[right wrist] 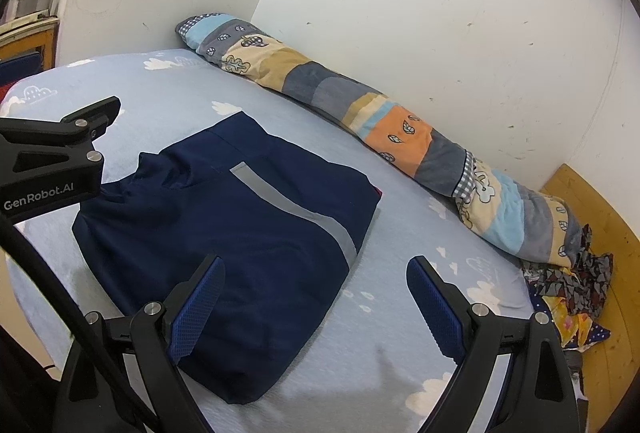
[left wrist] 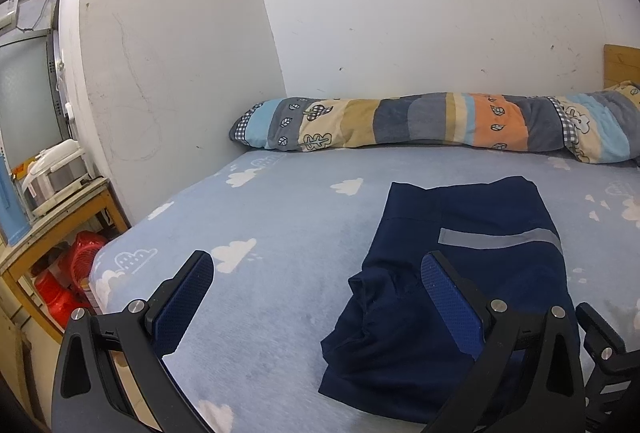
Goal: Fold large clothes
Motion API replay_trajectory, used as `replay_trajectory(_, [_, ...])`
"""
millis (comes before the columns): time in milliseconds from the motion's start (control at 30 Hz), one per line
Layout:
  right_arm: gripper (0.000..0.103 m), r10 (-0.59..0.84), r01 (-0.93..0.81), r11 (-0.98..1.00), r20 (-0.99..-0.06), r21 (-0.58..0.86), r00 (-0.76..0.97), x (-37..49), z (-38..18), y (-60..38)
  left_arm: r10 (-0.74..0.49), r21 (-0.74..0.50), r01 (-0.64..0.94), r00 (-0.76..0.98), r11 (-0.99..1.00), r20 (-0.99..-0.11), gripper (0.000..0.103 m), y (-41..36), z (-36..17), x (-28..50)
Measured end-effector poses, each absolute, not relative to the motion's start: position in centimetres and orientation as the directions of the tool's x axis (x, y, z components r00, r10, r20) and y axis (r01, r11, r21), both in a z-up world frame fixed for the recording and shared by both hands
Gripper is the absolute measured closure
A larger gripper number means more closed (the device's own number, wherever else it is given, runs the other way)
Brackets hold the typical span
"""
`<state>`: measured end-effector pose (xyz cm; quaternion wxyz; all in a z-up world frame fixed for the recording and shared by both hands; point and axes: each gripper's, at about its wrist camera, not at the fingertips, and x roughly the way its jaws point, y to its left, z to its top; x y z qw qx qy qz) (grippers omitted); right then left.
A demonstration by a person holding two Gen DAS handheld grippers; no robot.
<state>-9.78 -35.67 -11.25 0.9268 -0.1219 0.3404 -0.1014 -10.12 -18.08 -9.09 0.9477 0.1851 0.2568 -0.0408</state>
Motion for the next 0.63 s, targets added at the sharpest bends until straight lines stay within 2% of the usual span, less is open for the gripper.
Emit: replay_trajectory(633, [0.008, -0.272, 0.101, 0.949, -0.614, -0.298, 0.741, -9.78, -11.60, -36.06, 0.056, 0.323, 0.140, 0.847, 0.936, -0.529, 0.000, -17.71, -9.52, -10.05])
